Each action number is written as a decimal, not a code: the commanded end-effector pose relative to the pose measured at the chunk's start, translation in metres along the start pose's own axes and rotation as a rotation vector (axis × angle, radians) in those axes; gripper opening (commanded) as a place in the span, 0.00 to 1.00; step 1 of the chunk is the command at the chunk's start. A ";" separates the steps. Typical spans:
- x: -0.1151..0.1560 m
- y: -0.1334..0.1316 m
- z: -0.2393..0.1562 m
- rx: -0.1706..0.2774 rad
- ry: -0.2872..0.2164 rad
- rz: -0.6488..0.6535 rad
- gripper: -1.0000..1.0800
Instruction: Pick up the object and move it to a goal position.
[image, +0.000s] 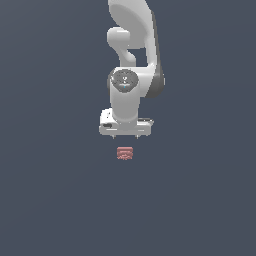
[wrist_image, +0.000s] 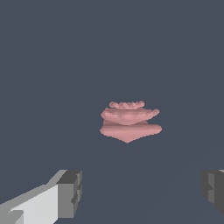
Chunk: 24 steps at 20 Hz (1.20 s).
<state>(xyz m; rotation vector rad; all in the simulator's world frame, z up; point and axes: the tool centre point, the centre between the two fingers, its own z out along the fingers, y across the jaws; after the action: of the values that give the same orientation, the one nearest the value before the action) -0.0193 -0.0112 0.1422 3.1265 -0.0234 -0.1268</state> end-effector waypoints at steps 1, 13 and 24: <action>0.000 0.000 0.000 0.000 0.000 0.000 0.96; -0.005 -0.004 -0.006 0.028 -0.018 0.014 0.96; -0.003 -0.004 -0.003 0.028 -0.014 0.101 0.96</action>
<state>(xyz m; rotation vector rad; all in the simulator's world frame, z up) -0.0223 -0.0067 0.1461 3.1462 -0.1535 -0.1497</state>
